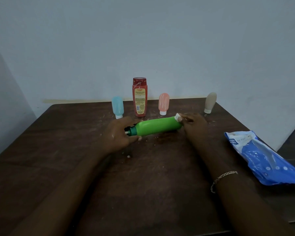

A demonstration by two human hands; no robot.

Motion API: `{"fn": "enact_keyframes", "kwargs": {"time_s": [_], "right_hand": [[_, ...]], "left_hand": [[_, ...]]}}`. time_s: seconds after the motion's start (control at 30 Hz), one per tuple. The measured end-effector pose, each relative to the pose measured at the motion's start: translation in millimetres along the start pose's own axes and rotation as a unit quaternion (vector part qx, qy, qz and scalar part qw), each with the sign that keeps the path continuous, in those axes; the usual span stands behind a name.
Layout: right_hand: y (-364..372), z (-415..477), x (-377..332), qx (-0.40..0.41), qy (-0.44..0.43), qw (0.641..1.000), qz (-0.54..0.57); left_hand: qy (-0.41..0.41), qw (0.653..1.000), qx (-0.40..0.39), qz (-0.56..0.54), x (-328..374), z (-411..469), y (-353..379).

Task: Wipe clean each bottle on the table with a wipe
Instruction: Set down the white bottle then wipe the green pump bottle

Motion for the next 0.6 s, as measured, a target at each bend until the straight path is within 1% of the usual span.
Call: {"fn": "enact_keyframes", "kwargs": {"time_s": [0.07, 0.13, 0.2, 0.23, 0.3, 0.37, 0.47, 0.57, 0.6], "right_hand": [[-1, 0, 1, 0.001, 0.041, 0.997, 0.063], [0, -1, 2, -0.020, 0.073, 0.990, 0.121], [1, -2, 3, -0.033, 0.080, 0.985, 0.146], [2, -3, 3, -0.037, 0.083, 0.983, 0.160], [6, -6, 1, -0.039, 0.096, 0.976, 0.192], [9, -10, -3, -0.047, 0.117, 0.965, 0.231], [13, -15, -7, -0.062, 0.140, 0.952, 0.264], [19, -23, -13, -0.090, 0.155, 0.944, 0.277], [21, -26, -16, -0.100, 0.153, 0.946, 0.268]], "left_hand": [[0.002, 1.000, 0.003, -0.015, 1, 0, -2], [-0.018, 0.998, 0.022, -0.053, 0, -1, -7], [-0.050, 0.989, 0.076, -0.116, -2, -2, -12], [-0.066, 0.978, 0.109, -0.165, -1, -3, -14], [-0.103, 0.939, 0.167, -0.283, 1, -2, -14], [-0.131, 0.899, 0.196, -0.369, 1, 0, -10], [-0.159, 0.860, 0.219, -0.433, -1, 2, 0], [-0.206, 0.802, 0.246, -0.504, 6, 4, 12], [-0.219, 0.783, 0.260, -0.521, 8, 6, 15]]}}
Point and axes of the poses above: each hand's wrist, its own z-axis towards the middle knuckle, its own y-axis out of the palm, x = y × z, the point moved 1 cm from there along z, towards the middle knuckle, and after that the axes turned 3 degrees about x, right-handed, at the moved point
